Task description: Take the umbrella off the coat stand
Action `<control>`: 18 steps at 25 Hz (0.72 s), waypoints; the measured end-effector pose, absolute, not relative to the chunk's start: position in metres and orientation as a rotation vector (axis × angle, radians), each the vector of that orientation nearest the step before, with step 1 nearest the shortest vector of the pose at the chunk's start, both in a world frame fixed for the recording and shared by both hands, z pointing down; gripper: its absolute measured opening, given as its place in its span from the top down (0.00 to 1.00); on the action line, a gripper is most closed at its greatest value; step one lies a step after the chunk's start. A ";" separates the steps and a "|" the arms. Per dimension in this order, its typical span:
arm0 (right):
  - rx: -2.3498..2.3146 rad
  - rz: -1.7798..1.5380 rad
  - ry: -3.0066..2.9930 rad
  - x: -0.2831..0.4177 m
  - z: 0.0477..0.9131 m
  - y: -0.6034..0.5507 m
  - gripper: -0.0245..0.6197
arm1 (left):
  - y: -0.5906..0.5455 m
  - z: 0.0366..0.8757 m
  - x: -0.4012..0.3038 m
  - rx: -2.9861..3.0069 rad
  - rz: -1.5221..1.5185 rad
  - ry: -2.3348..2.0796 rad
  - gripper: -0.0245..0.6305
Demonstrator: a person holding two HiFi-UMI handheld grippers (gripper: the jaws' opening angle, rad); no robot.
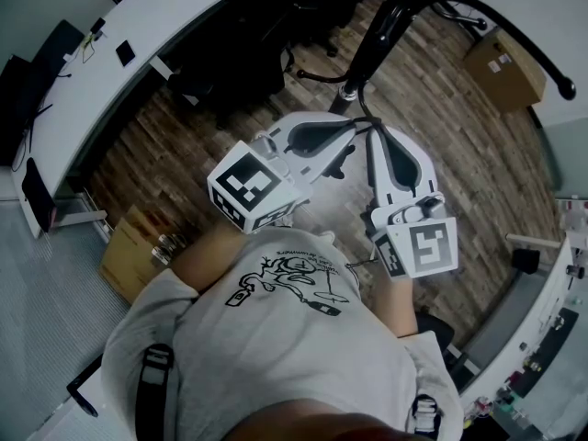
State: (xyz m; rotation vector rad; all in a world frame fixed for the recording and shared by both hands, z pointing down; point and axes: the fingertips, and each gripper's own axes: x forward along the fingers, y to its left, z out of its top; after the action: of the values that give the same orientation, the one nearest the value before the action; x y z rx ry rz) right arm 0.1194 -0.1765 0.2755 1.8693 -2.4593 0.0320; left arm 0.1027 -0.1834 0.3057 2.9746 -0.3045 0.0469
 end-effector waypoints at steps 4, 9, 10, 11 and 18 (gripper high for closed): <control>1.870 0.036 -2.463 0.120 0.276 -0.177 0.94 | -0.183 0.306 0.104 2.972 0.048 -0.301 0.93; 1.869 0.033 -2.464 0.122 0.274 -0.177 0.94 | -0.184 0.304 0.105 2.972 0.044 -0.303 0.93; 1.869 0.033 -2.464 0.122 0.274 -0.177 0.94 | -0.184 0.304 0.105 2.972 0.046 -0.301 0.93; 1.869 0.034 -2.466 0.121 0.274 -0.177 0.94 | -0.184 0.304 0.105 2.971 0.049 -0.300 0.93; 1.870 0.037 -2.465 0.122 0.274 -0.177 0.94 | -0.184 0.304 0.105 2.968 0.050 -0.300 0.93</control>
State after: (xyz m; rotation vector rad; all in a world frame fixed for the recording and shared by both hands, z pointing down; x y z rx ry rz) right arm 0.1219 -0.1774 0.2739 1.8697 -2.4647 0.0370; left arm 0.1050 -0.1842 0.3042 2.9683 -0.2999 0.0496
